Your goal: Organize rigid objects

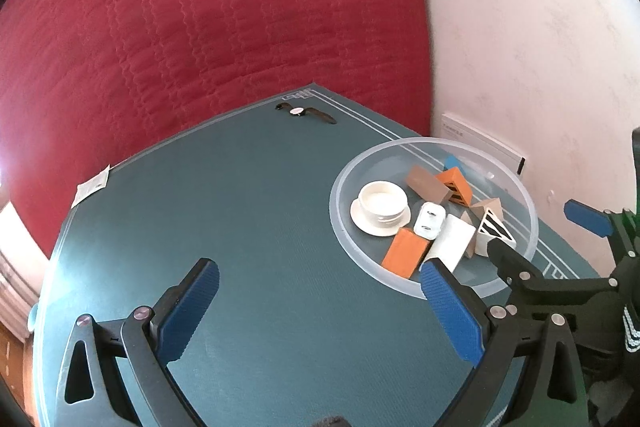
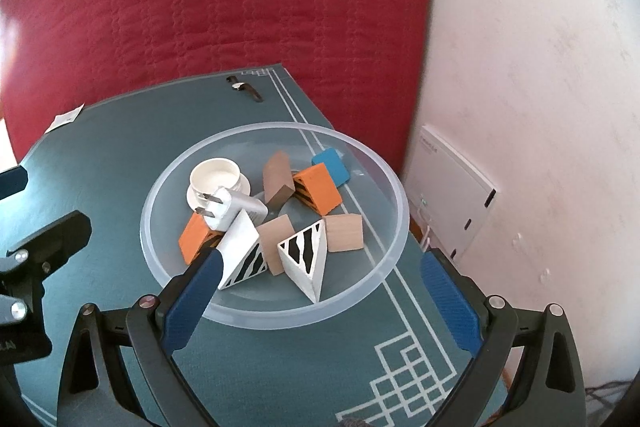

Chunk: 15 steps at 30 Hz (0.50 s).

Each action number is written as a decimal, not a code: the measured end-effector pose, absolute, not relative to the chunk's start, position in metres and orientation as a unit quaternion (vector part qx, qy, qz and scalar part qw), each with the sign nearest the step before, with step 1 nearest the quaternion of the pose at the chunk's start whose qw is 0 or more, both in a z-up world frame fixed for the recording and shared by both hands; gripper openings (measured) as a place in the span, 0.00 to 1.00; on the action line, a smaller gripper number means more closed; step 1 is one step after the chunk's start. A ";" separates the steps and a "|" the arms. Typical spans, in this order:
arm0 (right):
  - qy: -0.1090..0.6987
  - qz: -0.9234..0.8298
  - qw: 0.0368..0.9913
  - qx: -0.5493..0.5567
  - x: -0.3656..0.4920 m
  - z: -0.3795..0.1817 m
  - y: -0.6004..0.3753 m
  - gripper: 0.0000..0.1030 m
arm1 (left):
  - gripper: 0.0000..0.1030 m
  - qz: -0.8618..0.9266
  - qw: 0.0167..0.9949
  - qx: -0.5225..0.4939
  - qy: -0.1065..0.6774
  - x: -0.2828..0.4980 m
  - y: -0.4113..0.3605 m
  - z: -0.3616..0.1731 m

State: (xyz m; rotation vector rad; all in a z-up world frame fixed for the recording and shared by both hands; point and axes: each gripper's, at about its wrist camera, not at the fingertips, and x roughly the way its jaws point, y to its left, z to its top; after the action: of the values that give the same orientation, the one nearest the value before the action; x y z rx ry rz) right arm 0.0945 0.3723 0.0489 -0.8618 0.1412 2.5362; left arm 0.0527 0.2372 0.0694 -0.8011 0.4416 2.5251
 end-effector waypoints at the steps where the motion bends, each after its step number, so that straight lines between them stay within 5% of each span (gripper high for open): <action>1: 0.051 0.921 0.228 -0.313 0.095 0.049 0.372 0.97 | 0.99 0.916 0.225 -0.290 0.161 0.053 0.238 0.069; 15: 0.052 0.919 0.228 -0.318 0.093 0.048 0.375 0.97 | 0.99 0.917 0.225 -0.286 0.163 0.055 0.236 0.068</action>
State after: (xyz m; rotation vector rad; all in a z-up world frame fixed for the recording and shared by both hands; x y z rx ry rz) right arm 0.0927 0.3747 0.0476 -0.8763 0.1422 2.5300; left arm 0.0549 0.2358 0.0680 -0.7894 0.4493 2.5291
